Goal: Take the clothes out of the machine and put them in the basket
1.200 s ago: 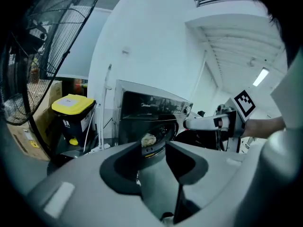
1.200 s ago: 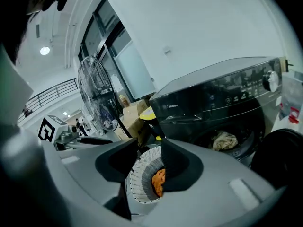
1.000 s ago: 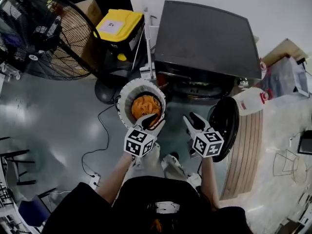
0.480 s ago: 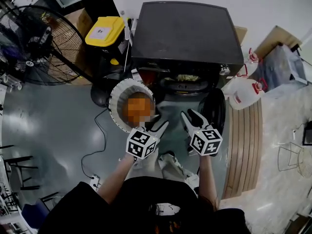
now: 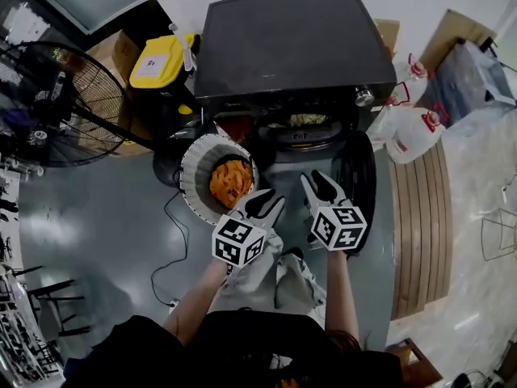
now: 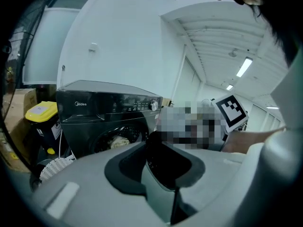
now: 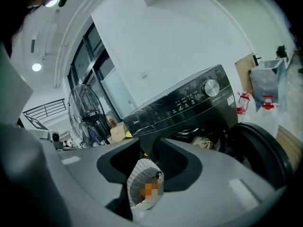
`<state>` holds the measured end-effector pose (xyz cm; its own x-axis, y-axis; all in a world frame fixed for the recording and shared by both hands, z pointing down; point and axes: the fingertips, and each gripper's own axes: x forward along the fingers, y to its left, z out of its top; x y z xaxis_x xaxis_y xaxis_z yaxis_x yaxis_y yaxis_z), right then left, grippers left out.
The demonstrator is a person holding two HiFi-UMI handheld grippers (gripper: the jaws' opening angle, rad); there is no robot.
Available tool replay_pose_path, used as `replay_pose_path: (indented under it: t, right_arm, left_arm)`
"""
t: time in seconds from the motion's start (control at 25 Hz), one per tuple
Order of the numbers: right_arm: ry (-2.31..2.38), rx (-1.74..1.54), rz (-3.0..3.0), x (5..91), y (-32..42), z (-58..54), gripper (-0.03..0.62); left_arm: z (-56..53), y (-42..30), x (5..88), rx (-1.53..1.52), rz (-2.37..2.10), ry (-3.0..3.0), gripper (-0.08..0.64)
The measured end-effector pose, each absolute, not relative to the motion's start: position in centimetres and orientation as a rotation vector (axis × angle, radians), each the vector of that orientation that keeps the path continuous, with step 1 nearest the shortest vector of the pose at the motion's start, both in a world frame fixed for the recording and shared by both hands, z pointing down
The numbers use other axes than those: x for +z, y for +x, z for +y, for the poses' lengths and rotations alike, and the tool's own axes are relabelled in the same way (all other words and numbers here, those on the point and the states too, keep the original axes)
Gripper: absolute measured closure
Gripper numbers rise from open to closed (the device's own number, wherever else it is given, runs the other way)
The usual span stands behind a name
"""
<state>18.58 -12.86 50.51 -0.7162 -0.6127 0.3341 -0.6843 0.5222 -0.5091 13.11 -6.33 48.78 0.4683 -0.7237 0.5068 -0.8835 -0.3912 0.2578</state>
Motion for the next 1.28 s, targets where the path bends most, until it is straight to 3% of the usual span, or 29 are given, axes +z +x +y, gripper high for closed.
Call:
replay_pose_path:
  t: [0.8,1.28]
  right_arm:
    - [1.245,0.702,-2.505,66.3,15.6,-23.8,0.443]
    - [1.258,0.48,-2.419,77.6,14.5,-34.0,0.41]
  left_arm:
    - [-12.3,10.9,60.3,0.49,-1.134,2.428,0.531]
    - [-16.9,9.4,68.9,0.487,-1.14,2.471,0.535]
